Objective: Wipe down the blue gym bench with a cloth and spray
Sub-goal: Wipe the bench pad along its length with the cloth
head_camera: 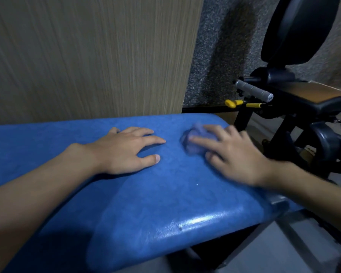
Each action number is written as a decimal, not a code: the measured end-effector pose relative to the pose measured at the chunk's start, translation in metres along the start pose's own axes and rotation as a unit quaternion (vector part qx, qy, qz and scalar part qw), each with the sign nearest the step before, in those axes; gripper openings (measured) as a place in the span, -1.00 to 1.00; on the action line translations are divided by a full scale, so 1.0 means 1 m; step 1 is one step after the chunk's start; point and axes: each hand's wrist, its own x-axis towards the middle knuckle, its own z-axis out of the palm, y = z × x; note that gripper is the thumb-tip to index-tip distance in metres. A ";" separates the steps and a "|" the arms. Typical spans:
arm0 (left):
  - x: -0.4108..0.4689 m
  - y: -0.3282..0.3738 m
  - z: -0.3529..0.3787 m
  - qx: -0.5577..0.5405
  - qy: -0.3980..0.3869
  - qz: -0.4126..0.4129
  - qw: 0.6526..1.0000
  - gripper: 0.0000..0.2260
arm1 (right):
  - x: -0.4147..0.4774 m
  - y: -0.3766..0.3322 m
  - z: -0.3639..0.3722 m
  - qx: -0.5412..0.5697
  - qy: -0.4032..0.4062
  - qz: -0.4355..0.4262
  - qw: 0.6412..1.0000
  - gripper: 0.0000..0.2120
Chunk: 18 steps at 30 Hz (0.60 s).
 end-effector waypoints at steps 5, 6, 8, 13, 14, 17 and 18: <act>0.000 -0.007 -0.001 0.013 0.017 0.007 1.000 -0.33 | -0.064 -0.051 -0.022 0.076 0.025 -0.239 0.968 -0.51; 0.000 -0.008 -0.001 0.015 0.019 0.007 1.000 -0.33 | -0.060 -0.048 -0.021 0.087 0.025 -0.244 0.965 -0.52; -0.001 -0.010 -0.001 0.012 0.022 0.005 1.000 -0.34 | -0.038 -0.037 -0.015 0.097 0.027 -0.218 0.971 -0.53; -0.002 -0.014 -0.003 -0.001 0.030 0.009 1.000 -0.37 | 0.057 0.040 0.023 0.034 0.026 0.022 0.999 -0.55; -0.003 -0.014 -0.002 -0.006 0.027 0.008 1.000 -0.37 | 0.075 0.060 0.030 0.037 0.006 0.083 0.996 -0.56; -0.002 -0.011 0.003 -0.010 0.023 0.008 1.000 -0.37 | 0.111 0.096 0.046 0.098 -0.067 0.218 0.969 -0.59; -0.002 -0.011 0.003 -0.010 0.023 0.008 1.000 -0.37 | 0.113 0.097 0.048 0.100 -0.082 0.229 0.965 -0.60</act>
